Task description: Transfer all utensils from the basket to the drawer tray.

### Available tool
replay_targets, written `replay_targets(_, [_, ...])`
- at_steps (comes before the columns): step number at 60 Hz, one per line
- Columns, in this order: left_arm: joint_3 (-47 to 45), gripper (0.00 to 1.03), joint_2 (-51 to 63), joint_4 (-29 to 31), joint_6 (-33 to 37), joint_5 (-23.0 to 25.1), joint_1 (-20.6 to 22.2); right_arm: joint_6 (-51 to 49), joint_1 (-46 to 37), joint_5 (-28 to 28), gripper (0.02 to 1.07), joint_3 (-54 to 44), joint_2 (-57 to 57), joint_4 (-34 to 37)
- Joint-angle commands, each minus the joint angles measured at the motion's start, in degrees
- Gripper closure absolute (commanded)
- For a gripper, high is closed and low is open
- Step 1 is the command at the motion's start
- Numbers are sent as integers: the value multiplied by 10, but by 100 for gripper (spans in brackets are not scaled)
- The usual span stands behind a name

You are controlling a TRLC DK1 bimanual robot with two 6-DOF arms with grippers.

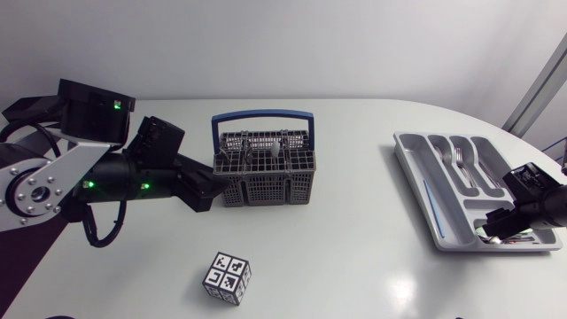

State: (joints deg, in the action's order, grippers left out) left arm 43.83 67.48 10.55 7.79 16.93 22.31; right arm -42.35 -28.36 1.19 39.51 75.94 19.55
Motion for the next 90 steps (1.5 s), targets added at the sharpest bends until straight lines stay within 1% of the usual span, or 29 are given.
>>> replay_targets(1, [-9, 38, -10, 2, 6, -4, -1, -12, 4, -8, 17, -8, -25, 9])
replay_targets(7, [-2, 38, -13, 2, 3, -4, -7, -7, 3, 2, 15, 9, -50, 31])
replay_targets(14, [11, 38, -13, 2, -2, -5, -8, 22, 8, 52, 15, 36, -77, 73])
replay_targets(16, [13, 38, -13, 2, -6, -5, -7, 33, 17, 74, 15, 44, -87, 87])
replay_targets(17, [14, 38, -13, 2, -7, -6, -6, 38, 24, 84, 15, 45, -94, 91])
replay_targets(22, [20, 38, -8, 1, -8, -8, -4, 72, 65, 87, 15, 52, -107, 102])
replay_targets(35, [29, 38, 4, -4, -15, -8, -10, 186, 226, 85, 16, 95, -111, 129])
replay_targets(45, [39, 38, 21, -8, -17, -8, -18, 268, 352, 86, 16, 145, -60, 138])
replay_targets(57, [50, 38, 40, -11, -19, -7, -23, 352, 455, 88, 16, 223, 25, 141])
replay_targets(70, [50, 38, 46, -15, -18, -7, -25, 406, 517, 127, 16, 307, 123, 126])
replay_targets(80, [51, 38, 58, -21, -15, -6, -33, 442, 554, 134, 16, 372, 203, 114])
replay_targets(90, [49, 38, 67, -35, -14, -5, -35, 476, 582, 133, 17, 414, 265, 78])
